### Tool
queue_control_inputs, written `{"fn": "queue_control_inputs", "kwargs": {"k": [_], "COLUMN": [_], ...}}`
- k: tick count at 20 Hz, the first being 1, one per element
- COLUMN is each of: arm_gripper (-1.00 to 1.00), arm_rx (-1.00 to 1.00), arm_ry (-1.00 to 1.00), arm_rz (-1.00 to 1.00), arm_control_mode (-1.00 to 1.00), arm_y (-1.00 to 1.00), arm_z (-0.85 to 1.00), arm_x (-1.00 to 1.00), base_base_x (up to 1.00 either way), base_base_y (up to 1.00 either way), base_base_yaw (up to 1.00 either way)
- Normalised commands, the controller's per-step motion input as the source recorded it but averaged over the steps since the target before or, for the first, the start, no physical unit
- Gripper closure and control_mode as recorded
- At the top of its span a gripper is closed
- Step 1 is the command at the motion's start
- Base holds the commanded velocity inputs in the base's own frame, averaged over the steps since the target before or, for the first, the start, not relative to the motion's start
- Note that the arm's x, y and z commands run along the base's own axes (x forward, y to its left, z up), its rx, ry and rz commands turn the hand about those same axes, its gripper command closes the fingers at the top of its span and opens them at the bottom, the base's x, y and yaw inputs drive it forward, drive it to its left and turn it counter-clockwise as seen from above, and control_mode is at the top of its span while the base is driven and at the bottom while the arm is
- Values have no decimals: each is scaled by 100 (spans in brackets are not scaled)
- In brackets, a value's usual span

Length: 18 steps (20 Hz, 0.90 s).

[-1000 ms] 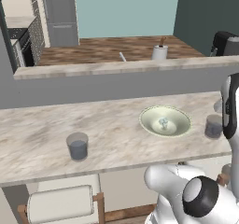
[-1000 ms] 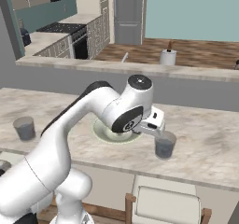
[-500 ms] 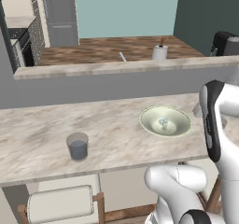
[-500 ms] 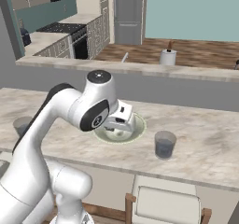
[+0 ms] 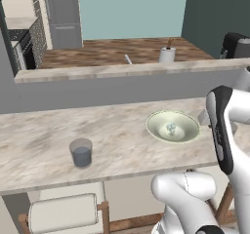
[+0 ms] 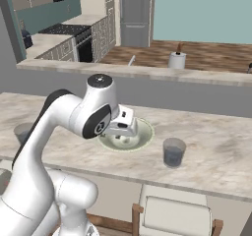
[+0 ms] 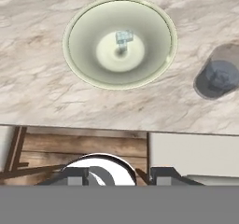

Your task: There are four ice cubes in the ice bowl. Place two ice cubes in each glass of water.

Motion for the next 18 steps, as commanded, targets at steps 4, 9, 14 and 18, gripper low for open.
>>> {"fn": "queue_control_inputs", "kwargs": {"k": [4, 9, 14, 18], "arm_gripper": [-100, -100, -100, -100], "arm_rx": [0, 0, 0, 0], "arm_ry": [0, 0, 0, 0], "arm_rz": [4, 2, 3, 5], "arm_control_mode": [-100, -100, -100, -100], "arm_y": [13, 25, 27, 11], "arm_z": [0, 0, -4, -26], "arm_x": [0, 4, 21, 27], "base_base_x": [0, 0, 0, 0], "base_base_y": [0, 0, 0, 0], "base_base_yaw": [0, 0, 0, 0]}}
